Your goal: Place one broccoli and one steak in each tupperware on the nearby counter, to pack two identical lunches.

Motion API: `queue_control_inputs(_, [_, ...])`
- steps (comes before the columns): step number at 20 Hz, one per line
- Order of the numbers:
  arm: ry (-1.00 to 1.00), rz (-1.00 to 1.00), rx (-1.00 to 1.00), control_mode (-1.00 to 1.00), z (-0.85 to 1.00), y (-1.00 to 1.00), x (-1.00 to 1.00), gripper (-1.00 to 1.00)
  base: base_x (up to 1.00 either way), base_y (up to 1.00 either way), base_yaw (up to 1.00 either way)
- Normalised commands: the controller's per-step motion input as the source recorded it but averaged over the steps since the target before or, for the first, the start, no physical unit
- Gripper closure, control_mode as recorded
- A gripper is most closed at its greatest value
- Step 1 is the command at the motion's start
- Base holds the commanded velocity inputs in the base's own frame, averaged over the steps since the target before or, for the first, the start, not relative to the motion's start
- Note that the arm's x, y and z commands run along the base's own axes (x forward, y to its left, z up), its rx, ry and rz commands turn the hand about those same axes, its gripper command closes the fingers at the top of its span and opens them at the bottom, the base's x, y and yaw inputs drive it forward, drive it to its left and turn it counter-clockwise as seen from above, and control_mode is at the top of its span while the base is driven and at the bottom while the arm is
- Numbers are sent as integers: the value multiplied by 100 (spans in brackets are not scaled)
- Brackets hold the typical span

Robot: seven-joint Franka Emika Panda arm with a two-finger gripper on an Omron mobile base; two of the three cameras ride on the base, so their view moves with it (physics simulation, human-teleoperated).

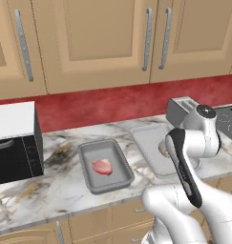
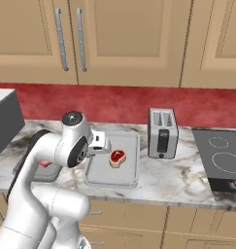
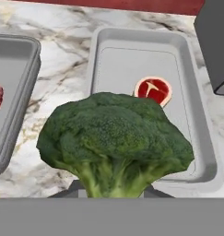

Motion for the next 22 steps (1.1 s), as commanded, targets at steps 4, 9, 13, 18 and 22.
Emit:
queue_control_inputs(4, [0,2,0,-100,-48,0,61,100,0,0,0])
queue_control_inputs(9, [0,3,1,-100,-34,0,62,100,0,0,0])
queue_control_inputs(13, [0,3,1,-100,-33,0,66,100,0,0,0])
queue_control_inputs(18, [0,2,0,-100,-28,0,67,100,0,0,0])
queue_control_inputs(22, [6,4,1,-100,-9,-3,61,100,0,0,0])
